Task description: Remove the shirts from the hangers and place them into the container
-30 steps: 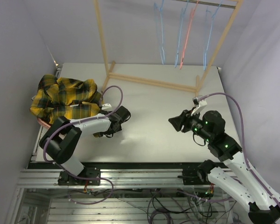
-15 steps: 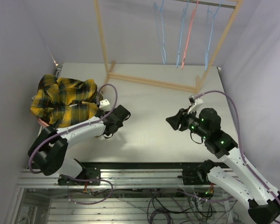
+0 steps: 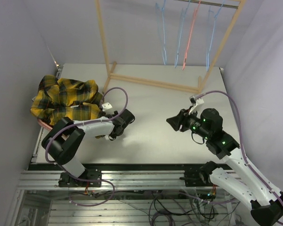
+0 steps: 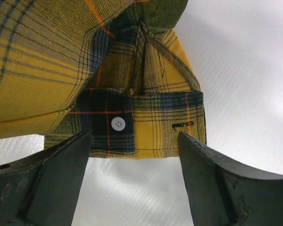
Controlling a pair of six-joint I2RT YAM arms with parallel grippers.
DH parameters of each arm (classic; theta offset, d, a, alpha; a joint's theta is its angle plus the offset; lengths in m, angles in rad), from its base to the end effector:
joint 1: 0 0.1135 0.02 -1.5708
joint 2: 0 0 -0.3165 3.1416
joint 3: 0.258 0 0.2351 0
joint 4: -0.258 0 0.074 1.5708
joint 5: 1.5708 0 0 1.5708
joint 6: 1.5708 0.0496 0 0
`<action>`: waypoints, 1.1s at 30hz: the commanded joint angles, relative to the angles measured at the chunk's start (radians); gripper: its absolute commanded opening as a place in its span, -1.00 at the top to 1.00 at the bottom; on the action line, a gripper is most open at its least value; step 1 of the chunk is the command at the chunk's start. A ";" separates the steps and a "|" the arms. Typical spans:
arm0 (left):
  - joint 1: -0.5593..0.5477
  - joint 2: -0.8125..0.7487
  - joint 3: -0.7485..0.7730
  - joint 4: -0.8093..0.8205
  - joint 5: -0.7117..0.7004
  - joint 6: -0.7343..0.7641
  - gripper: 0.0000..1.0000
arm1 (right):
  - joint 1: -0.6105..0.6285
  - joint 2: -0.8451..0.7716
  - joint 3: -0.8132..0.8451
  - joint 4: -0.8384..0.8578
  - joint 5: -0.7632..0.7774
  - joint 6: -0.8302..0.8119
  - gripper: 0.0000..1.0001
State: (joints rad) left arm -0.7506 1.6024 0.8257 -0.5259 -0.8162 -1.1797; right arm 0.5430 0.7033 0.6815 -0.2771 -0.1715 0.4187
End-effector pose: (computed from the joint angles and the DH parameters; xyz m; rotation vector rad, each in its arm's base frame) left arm 0.2168 -0.1528 0.2092 -0.6230 2.2269 0.3122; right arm 0.1023 0.0716 0.3370 -0.2439 1.9332 0.8122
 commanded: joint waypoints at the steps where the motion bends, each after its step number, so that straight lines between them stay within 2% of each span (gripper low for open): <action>1: -0.008 0.020 0.025 0.010 -0.092 -0.054 -0.71 | -0.003 -0.007 -0.005 0.021 -0.014 -0.016 0.13; 11: -0.008 0.073 -0.028 0.068 -0.046 -0.083 -0.75 | -0.003 -0.010 0.000 0.015 -0.006 -0.023 0.13; 14: -0.009 0.084 -0.060 0.112 -0.005 -0.087 -0.67 | -0.003 -0.009 0.004 0.010 -0.004 -0.026 0.13; 17: -0.008 0.088 -0.101 0.207 0.050 -0.054 -0.46 | -0.003 -0.010 0.002 0.013 -0.002 -0.023 0.13; 19: -0.008 0.094 -0.123 0.259 0.090 -0.033 -0.23 | -0.003 -0.010 0.001 0.013 -0.003 -0.019 0.13; 20: -0.008 0.098 -0.132 0.278 0.107 -0.028 -0.02 | -0.003 -0.010 0.001 0.014 -0.003 -0.020 0.13; 21: -0.009 0.103 -0.137 0.289 0.122 -0.027 0.47 | -0.003 -0.009 0.000 0.013 -0.003 -0.018 0.13; 22: -0.009 0.112 -0.136 0.281 0.130 -0.040 0.81 | -0.003 -0.011 0.001 0.013 -0.002 -0.018 0.13; 27: -0.034 0.160 -0.065 0.265 0.156 0.032 0.86 | -0.003 -0.015 -0.003 0.011 0.005 -0.016 0.13; 30: -0.086 0.178 0.058 0.223 0.148 0.151 0.86 | -0.003 -0.016 -0.006 0.014 0.005 -0.011 0.13; 33: -0.135 0.191 0.232 0.098 0.088 0.238 0.86 | -0.003 -0.018 -0.004 0.014 0.006 -0.008 0.13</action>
State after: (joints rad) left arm -0.8108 1.7527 0.8925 -0.3275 -0.8383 -1.0664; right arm 0.5430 0.6994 0.6815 -0.2775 -0.1692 0.4072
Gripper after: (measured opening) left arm 0.096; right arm 0.436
